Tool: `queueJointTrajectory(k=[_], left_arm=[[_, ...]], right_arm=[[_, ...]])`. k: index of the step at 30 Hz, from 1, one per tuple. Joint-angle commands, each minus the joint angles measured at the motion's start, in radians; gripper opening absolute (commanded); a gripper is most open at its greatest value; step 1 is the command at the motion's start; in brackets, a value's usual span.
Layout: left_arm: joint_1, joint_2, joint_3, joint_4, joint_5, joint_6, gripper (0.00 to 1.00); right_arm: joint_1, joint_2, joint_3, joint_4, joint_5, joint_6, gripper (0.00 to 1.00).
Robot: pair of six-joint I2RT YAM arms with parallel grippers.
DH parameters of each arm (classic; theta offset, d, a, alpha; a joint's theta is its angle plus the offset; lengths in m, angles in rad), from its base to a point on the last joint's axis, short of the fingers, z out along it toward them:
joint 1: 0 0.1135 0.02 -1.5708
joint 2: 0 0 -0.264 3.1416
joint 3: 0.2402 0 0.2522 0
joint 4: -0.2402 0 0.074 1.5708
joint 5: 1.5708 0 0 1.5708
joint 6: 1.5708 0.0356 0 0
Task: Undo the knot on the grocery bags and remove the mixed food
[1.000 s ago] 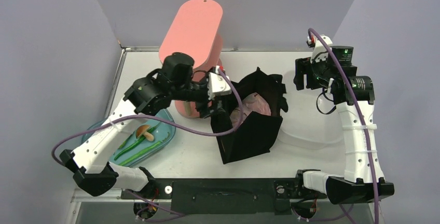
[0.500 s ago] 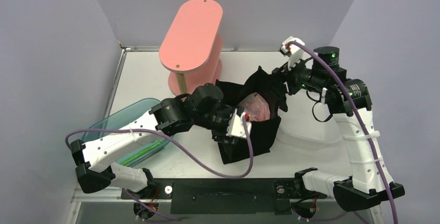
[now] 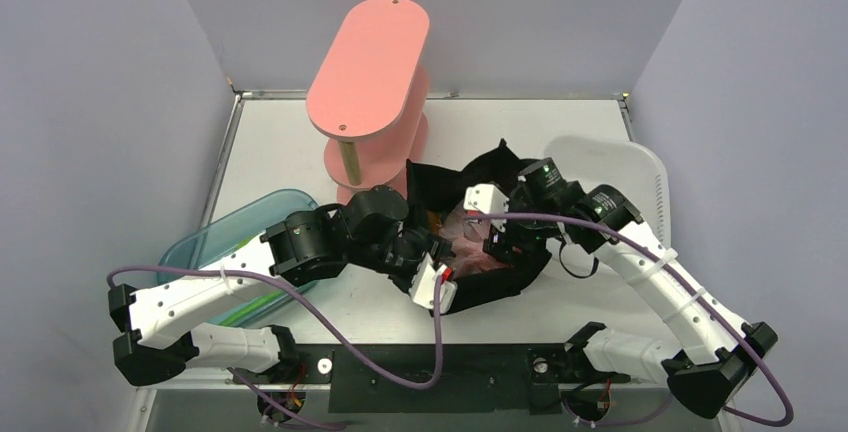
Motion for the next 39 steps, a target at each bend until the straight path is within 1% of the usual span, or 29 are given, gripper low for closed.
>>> queueJointTrajectory(k=[1,3,5,9,11,14,16,18,20,25,27,29,30,31,32,33,34,37,39], left_arm=[[-0.018,-0.059,-0.067,-0.100,0.035,0.086,0.48],[-0.026,-0.065,-0.080,-0.105,0.031,0.107,0.47],[-0.037,-0.064,-0.089,-0.117,0.028,0.140,0.47],[-0.071,-0.073,-0.122,-0.124,-0.002,0.207,0.46],[-0.082,-0.079,-0.135,-0.119,-0.013,0.224,0.46],[-0.085,-0.083,-0.140,-0.118,-0.020,0.238,0.46],[-0.085,-0.083,-0.143,-0.116,-0.028,0.245,0.46],[-0.085,-0.084,-0.146,-0.113,-0.032,0.253,0.46],[-0.085,-0.084,-0.154,-0.111,-0.035,0.259,0.46],[-0.085,-0.084,-0.162,-0.109,-0.040,0.272,0.46],[-0.085,-0.085,-0.165,-0.108,-0.043,0.272,0.46],[-0.085,-0.084,-0.169,-0.106,-0.047,0.270,0.46],[-0.085,-0.083,-0.171,-0.107,-0.049,0.266,0.46],[-0.085,-0.082,-0.171,-0.107,-0.055,0.257,0.47],[-0.085,-0.082,-0.171,-0.105,-0.057,0.249,0.47],[-0.084,-0.084,-0.171,-0.099,-0.063,0.229,0.47],[-0.082,-0.084,-0.170,-0.094,-0.066,0.218,0.48],[-0.072,-0.097,-0.175,-0.061,-0.073,0.162,0.49],[-0.058,-0.110,-0.182,-0.025,-0.073,0.124,0.50]], right_arm=[[0.009,-0.092,-0.098,-0.067,0.095,-0.178,0.70],[0.009,-0.113,-0.117,-0.027,0.109,-0.160,0.75],[0.007,-0.107,-0.110,0.031,0.123,-0.109,0.77],[-0.007,-0.058,-0.080,0.151,0.184,0.003,0.78],[-0.011,-0.039,-0.070,0.175,0.234,0.015,0.79],[-0.007,-0.035,-0.064,0.170,0.298,-0.006,0.81],[0.006,-0.032,-0.065,0.153,0.381,-0.040,0.84],[0.015,-0.006,-0.070,0.129,0.455,-0.059,0.86],[0.018,0.037,-0.073,0.106,0.493,-0.062,0.87],[0.017,0.141,-0.096,0.089,0.499,-0.052,0.87],[0.018,0.180,-0.104,0.085,0.496,-0.059,0.84],[0.014,0.223,-0.091,0.053,0.474,-0.080,0.69],[0.010,0.245,-0.062,0.015,0.445,-0.090,0.48],[0.006,0.250,-0.044,0.001,0.432,-0.088,0.37],[0.005,0.252,-0.008,-0.019,0.404,-0.078,0.21],[0.002,0.248,0.011,-0.026,0.387,-0.072,0.12],[0.000,0.231,0.049,-0.034,0.354,-0.063,0.01],[-0.015,0.178,0.131,-0.028,0.258,-0.038,0.00],[-0.020,0.131,0.177,0.028,0.175,0.003,0.00]])
